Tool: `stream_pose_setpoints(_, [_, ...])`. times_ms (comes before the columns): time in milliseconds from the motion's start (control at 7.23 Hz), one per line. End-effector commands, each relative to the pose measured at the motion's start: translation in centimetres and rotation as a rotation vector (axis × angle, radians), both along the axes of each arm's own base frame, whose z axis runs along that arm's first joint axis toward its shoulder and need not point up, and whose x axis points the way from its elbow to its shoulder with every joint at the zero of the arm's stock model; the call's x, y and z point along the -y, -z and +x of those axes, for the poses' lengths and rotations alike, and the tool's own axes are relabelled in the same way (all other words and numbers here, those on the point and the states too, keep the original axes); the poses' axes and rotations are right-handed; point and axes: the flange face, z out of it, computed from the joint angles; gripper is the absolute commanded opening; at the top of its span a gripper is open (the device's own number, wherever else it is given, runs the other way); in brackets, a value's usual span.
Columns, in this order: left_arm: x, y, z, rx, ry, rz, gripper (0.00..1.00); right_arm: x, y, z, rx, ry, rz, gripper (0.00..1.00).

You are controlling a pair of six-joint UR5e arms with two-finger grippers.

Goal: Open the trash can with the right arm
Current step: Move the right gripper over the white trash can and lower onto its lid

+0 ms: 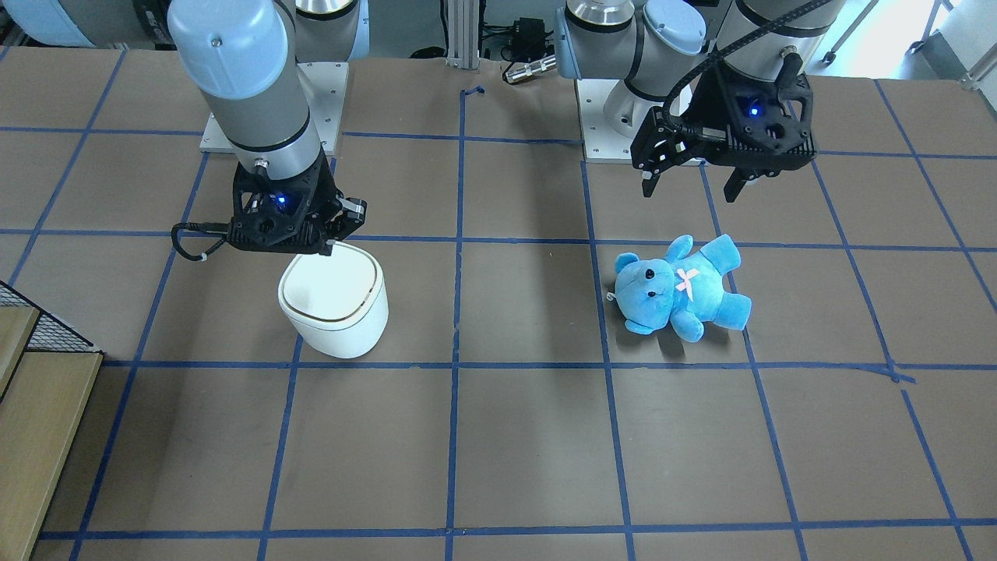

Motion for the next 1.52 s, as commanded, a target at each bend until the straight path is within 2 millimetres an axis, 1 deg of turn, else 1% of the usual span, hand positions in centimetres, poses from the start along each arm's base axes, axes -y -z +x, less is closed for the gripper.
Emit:
stream_pose_setpoints(0, [0.0, 0.0, 0.0, 0.0, 0.0, 0.0, 1.0, 2.4, 1.2, -2.2, 0.003, 0.0, -0.057, 0.0])
stream_pose_setpoints(138, [0.0, 0.0, 0.0, 0.0, 0.0, 0.0, 1.0, 2.7, 1.8, -3.4, 0.005, 0.01, -0.046, 0.0])
stream_pose_setpoints(277, [0.0, 0.0, 0.0, 0.0, 0.0, 0.0, 1.0, 2.4, 3.3, -3.7, 0.005, 0.016, -0.034, 0.0])
stream_pose_setpoints(415, [0.0, 0.0, 0.0, 0.0, 0.0, 0.0, 1.0, 1.8, 5.7, -3.7, 0.015, 0.016, -0.021, 0.0])
stream_pose_setpoints(553, [0.0, 0.0, 0.0, 0.0, 0.0, 0.0, 1.0, 0.5, 8.2, -3.7, 0.015, 0.017, 0.005, 0.0])
stream_pose_setpoints(691, [0.0, 0.0, 0.0, 0.0, 0.0, 0.0, 1.0, 0.4, 7.8, -3.8, 0.012, 0.015, -0.002, 0.0])
stream_pose_setpoints(830, [0.0, 0.0, 0.0, -0.001, 0.0, 0.0, 1.0, 0.9, 6.5, -3.8, 0.006, 0.015, -0.02, 0.0])
stream_pose_setpoints(968, [0.0, 0.0, 0.0, 0.0, 0.0, 0.0, 1.0, 1.2, 5.7, -3.8, 0.003, 0.013, -0.017, 0.0])
stream_pose_setpoints(1106, [0.0, 0.0, 0.0, 0.0, 0.0, 0.0, 1.0, 1.3, 5.3, -3.7, 0.005, 0.013, -0.006, 0.0])
stream_pose_setpoints(1383, [0.0, 0.0, 0.0, -0.001, 0.0, 0.0, 1.0, 0.7, 6.0, -3.6, 0.014, 0.008, 0.056, 0.0])
